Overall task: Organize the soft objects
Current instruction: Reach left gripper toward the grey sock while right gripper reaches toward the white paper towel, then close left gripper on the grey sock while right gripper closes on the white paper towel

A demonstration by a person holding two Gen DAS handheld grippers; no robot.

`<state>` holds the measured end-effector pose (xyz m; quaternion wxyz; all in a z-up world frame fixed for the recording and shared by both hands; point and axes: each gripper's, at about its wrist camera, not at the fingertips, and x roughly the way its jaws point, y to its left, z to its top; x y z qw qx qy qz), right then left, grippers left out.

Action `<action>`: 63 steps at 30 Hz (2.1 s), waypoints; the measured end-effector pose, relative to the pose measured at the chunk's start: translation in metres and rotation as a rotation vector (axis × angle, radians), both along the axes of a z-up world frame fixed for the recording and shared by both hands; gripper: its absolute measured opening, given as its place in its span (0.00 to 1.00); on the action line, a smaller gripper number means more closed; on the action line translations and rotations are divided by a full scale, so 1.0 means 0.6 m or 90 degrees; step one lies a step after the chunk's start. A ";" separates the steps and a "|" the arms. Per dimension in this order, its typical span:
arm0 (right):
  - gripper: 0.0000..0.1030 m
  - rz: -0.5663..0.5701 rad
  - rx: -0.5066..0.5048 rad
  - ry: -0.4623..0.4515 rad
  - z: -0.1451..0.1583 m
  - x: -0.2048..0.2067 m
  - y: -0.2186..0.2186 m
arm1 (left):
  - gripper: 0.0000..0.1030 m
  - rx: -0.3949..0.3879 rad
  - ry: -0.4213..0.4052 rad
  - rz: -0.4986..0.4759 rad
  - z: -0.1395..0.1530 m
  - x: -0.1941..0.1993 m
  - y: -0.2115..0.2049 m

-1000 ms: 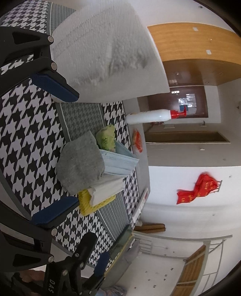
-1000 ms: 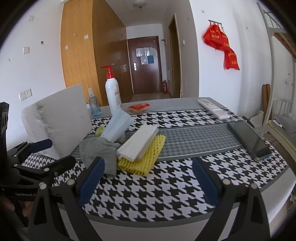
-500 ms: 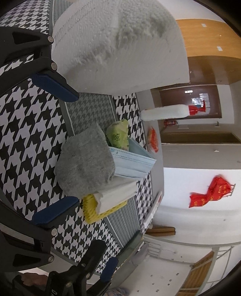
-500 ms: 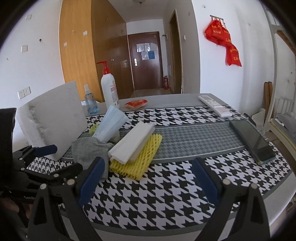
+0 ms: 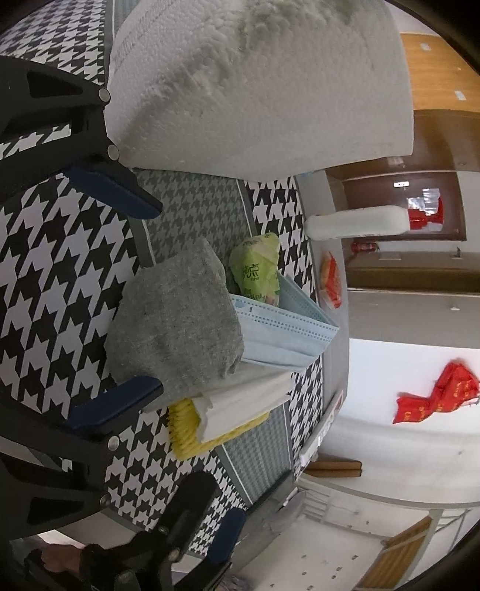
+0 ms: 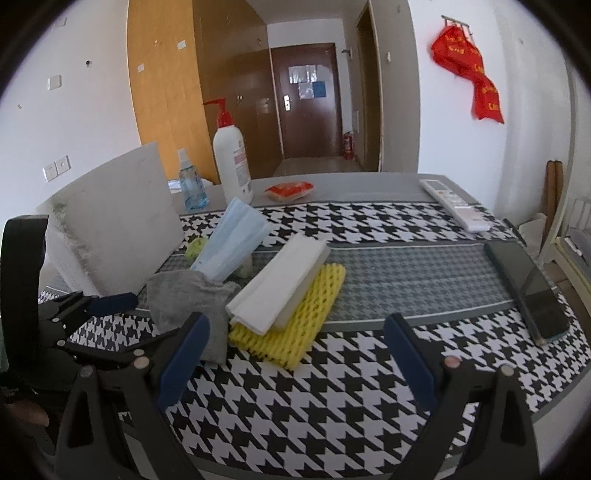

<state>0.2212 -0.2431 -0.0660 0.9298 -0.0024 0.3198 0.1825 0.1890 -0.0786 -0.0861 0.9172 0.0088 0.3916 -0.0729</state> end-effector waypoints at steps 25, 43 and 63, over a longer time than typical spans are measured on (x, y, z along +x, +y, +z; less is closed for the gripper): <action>0.91 0.058 -0.027 0.070 -0.003 0.046 0.036 | 0.28 -0.009 0.045 -0.032 -0.010 0.028 -0.003; 0.56 0.081 -0.038 0.122 -0.026 0.082 0.065 | 0.14 -0.046 0.004 -0.087 0.012 -0.016 0.014; 0.11 0.048 -0.034 0.071 0.010 0.057 0.038 | 0.14 -0.060 -0.031 -0.096 0.026 -0.046 0.029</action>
